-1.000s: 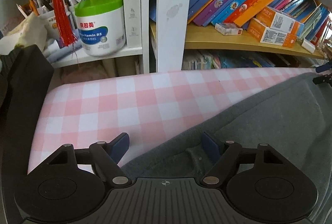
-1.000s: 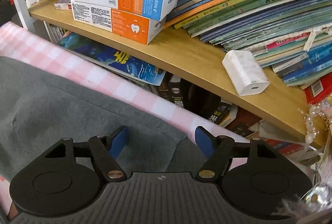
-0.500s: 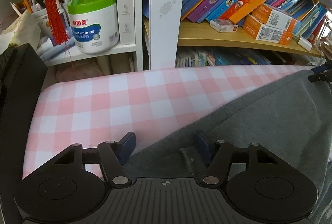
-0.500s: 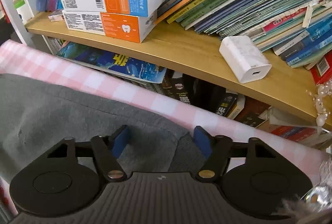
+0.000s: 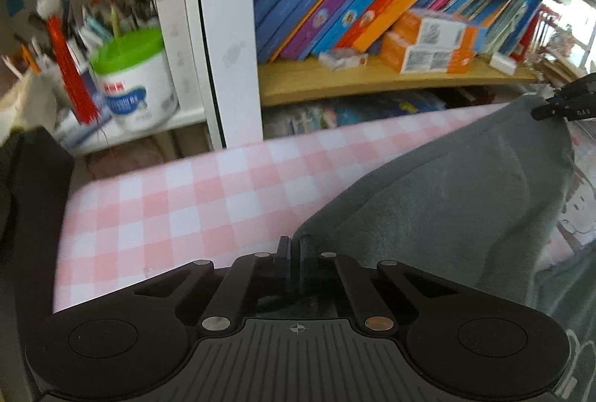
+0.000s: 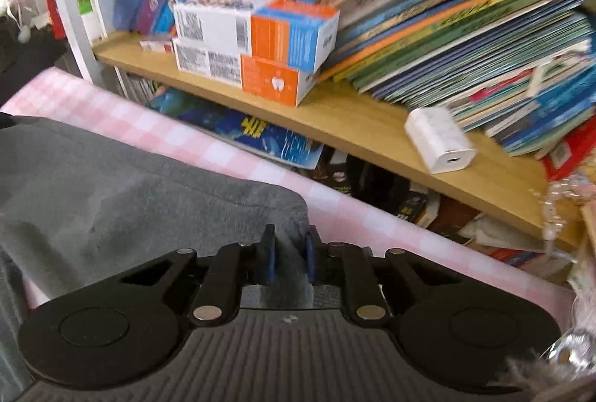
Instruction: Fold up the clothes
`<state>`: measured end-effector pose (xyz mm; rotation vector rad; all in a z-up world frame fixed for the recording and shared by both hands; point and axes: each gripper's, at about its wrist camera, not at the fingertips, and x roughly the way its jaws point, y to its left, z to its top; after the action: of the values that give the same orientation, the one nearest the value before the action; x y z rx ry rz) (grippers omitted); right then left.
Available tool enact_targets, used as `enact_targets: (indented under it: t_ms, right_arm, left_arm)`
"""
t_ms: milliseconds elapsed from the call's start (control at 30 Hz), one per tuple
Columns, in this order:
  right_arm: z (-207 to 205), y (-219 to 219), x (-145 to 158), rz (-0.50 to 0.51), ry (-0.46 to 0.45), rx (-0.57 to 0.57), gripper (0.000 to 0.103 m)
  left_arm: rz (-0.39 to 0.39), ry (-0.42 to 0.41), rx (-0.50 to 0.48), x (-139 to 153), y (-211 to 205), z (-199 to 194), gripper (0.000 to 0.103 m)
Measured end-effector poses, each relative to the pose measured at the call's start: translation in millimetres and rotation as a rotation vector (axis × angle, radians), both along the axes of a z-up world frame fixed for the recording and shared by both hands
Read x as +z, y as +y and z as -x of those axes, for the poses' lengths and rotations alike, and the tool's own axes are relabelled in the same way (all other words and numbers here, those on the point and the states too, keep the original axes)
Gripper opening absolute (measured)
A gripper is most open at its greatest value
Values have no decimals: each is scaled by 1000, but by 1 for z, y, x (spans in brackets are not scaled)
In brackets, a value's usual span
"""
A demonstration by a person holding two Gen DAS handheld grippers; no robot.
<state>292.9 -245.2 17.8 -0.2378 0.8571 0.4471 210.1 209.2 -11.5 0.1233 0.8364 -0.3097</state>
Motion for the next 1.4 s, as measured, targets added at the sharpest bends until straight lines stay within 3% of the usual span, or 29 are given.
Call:
enact_targets:
  t_ms: [400, 733, 867, 1067, 1167, 1233, 1300, 1400]
  right_arm:
    - [128, -15, 51, 7, -209, -45, 13]
    - [268, -13, 43, 97, -335, -57, 13]
    - [312, -10, 30, 111, -298, -52, 15]
    - [343, -11, 5, 101, -184, -118, 24]
    - [353, -10, -5, 76, -130, -163, 32]
    - [357, -14, -8, 32, -87, -205, 49]
    - [360, -22, -9, -73, -39, -265, 57]
    - [365, -35, -11, -232, 32, -354, 65]
  left_arm:
    - [12, -196, -47, 56, -23, 101, 2]
    - [71, -206, -16, 49, -24, 205, 3]
    - [102, -137, 15, 31, -17, 234, 4]
    - [163, -31, 127, 4, -6, 259, 10]
    - [193, 3, 177, -3, 1, 269, 13]
    - [237, 13, 224, -6, 9, 274, 15]
    - [294, 18, 283, -7, 17, 277, 22]
    - [412, 28, 398, -11, 31, 275, 49]
